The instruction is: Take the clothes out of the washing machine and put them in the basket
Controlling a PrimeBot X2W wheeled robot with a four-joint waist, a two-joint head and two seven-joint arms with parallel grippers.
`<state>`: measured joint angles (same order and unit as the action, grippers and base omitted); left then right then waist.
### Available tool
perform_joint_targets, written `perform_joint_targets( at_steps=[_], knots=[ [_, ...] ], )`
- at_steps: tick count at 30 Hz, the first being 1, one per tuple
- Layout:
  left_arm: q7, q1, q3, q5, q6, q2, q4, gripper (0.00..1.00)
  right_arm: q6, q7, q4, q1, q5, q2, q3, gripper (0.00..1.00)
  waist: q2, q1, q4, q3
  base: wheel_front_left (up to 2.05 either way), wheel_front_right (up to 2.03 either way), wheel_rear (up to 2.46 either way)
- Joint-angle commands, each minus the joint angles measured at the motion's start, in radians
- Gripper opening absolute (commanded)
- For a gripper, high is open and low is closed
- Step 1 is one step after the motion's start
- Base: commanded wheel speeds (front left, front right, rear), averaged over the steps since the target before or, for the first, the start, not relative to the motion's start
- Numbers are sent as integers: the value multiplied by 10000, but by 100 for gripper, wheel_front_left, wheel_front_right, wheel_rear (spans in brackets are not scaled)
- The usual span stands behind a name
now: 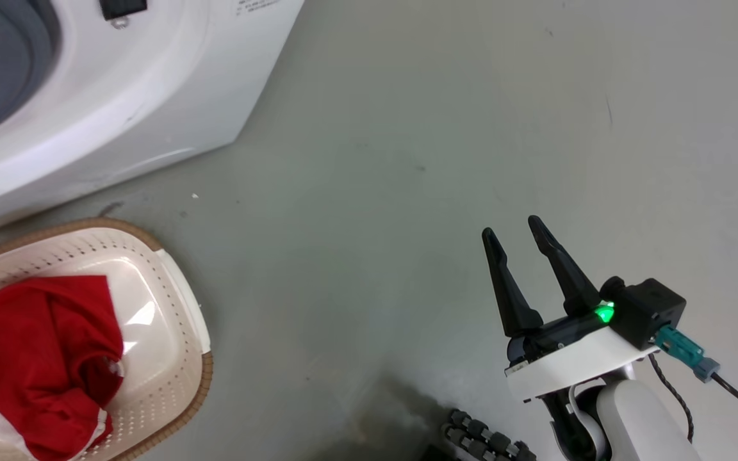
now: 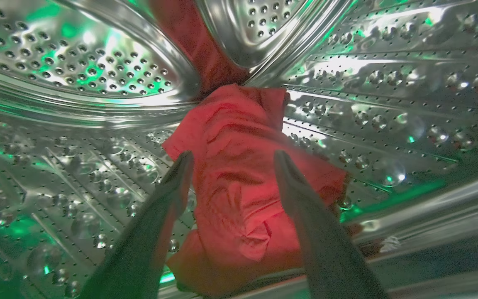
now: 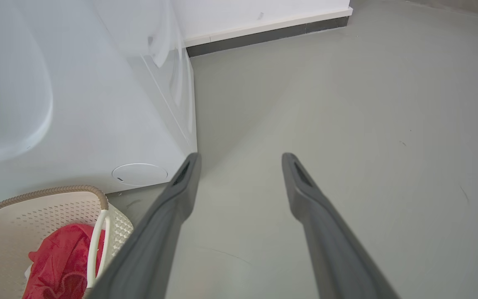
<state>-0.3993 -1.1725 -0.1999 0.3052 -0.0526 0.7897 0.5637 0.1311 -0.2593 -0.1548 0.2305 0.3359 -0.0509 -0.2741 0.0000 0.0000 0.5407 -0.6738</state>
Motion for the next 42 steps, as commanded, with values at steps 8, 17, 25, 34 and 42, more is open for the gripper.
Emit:
perform_joint_targets(
  at_steps=[8, 17, 25, 34, 42],
  knots=[
    [-1692, -1258, -532, -142, -279, 119, 204, 100, -7, -52, 92, 238, 284, 11, -115, 100, 0, 0, 197, -926, 0, 0, 0],
    [-2535, -2057, -996, -205, -465, 57, 1169, 100, -7, -55, 354, -51, 370, 11, -98, 100, 0, 0, 134, -1434, 0, 0, 0],
    [-2806, -2706, -1359, -40, -691, 89, 2379, 100, -7, -56, 541, -120, 344, 13, -260, 100, 0, 0, 56, -1769, 5, 5, 5],
    [-1859, -3330, -1840, 213, -766, 188, 3118, 0, -7, -56, 626, -56, 303, 11, -377, 100, 0, 0, 18, -1919, 4, 4, 4],
    [-239, -4088, -2146, -35, -777, -13, 3328, 0, -7, -57, 541, 136, 380, 11, -509, 100, 0, 0, 43, -1809, 0, 0, 0]
  ],
)
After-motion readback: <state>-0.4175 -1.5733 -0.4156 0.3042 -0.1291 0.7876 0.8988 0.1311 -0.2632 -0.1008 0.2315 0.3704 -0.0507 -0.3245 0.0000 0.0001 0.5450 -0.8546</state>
